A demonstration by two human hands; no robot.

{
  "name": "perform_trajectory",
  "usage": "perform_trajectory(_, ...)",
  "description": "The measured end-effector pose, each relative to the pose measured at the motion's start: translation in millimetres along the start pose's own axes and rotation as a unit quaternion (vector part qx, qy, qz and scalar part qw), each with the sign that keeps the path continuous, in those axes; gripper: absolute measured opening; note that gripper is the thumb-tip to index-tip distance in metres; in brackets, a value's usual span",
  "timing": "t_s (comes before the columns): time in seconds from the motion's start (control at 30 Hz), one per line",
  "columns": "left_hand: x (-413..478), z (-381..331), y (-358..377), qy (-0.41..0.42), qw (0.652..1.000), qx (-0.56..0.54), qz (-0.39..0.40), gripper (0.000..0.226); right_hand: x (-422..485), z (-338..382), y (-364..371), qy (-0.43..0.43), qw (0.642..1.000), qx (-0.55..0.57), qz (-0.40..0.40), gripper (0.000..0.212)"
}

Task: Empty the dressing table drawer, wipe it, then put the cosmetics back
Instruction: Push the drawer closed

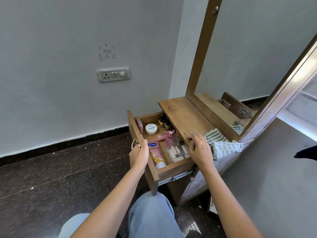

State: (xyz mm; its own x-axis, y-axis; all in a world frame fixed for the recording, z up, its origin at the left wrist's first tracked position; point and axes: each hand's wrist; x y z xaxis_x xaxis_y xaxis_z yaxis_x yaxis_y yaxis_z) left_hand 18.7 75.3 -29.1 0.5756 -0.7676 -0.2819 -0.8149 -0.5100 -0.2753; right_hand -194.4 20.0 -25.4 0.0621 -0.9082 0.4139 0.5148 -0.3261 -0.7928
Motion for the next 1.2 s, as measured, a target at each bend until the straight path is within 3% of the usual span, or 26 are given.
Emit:
perform_trajectory(0.7, -15, -41, 79, 0.007, 0.994, 0.032, 0.107, 0.056, 1, 2, -2, -0.004, 1.000, -0.010, -0.005, 0.023)
perform_trajectory(1.03, -17, -53, 94, -0.037, 0.986, -0.047, 0.158, 0.055, 2, -2, 0, -0.006, 1.000, -0.009, 0.001, 0.028)
perform_trajectory(1.2, -17, -54, 98, -0.061, 0.971, -0.098, 0.211, 0.075, 2, -2, 1, -0.001, 1.000, -0.001, -0.002, 0.029)
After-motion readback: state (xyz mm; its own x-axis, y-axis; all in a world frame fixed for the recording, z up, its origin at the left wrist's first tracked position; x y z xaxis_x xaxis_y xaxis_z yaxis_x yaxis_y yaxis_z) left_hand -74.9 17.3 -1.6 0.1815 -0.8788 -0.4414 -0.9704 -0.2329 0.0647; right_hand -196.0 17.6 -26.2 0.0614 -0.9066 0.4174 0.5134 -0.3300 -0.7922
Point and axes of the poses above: each hand's wrist, its own x-axis towards the middle knuckle, its own y-axis out of the palm, z = x × y, and after that the axes turned 8 degrees about y, right-handed
